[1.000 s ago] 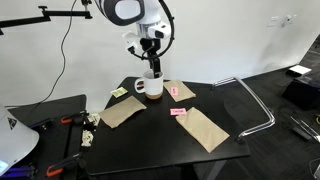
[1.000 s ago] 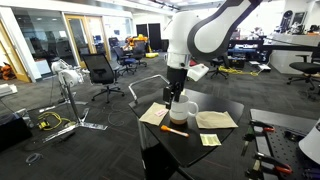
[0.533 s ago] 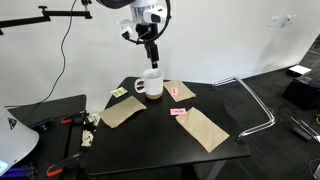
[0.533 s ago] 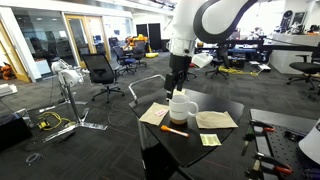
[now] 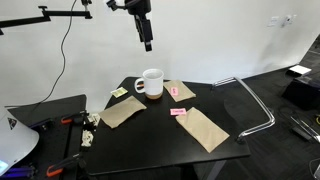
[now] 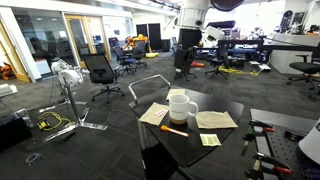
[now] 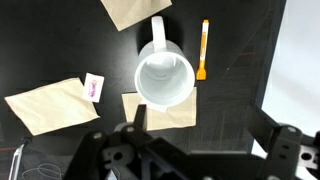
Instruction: Move the mug to the left
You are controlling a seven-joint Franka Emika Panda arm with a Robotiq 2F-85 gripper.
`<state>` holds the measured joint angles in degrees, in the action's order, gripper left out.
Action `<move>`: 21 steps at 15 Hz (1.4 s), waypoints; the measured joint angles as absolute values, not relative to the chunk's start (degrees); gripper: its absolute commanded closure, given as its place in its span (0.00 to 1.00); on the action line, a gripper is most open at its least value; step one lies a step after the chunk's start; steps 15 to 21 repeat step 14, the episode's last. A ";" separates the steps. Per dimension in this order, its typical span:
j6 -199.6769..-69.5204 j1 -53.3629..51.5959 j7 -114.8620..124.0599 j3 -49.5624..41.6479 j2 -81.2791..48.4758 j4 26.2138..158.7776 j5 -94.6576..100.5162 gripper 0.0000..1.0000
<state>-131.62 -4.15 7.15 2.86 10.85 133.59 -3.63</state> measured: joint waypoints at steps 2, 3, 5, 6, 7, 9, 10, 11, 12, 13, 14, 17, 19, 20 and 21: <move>-129.19 -4.00 6.58 2.51 13.25 133.59 -3.62 0.00; -128.20 -3.95 6.14 2.28 14.35 133.59 -3.62 0.00; -126.50 -3.86 5.55 1.80 16.31 133.61 -3.62 0.00; -125.91 -3.80 5.15 1.64 17.19 133.68 -3.62 0.00; -125.37 -3.69 4.68 1.55 18.04 133.81 -3.62 0.00; -124.57 -3.59 4.14 1.49 19.68 134.30 -3.63 0.00; -124.36 -3.58 3.70 1.49 20.44 134.61 -3.63 0.00; -124.28 -3.58 3.62 1.49 21.06 134.93 -3.63 0.00; -124.20 -3.58 3.62 1.49 21.50 135.15 -3.63 0.00; -124.18 -3.58 3.61 1.49 21.77 135.35 -3.63 0.00; -124.18 -3.58 3.61 1.49 21.90 135.53 -3.63 0.00; -124.18 -3.58 3.61 1.49 21.90 135.53 -3.63 0.00; -124.18 -3.58 3.61 1.49 21.90 135.53 -3.63 0.00; -124.18 -3.58 3.61 1.49 21.90 135.53 -3.63 0.00; -124.18 -3.58 3.61 1.49 21.90 135.53 -3.63 0.00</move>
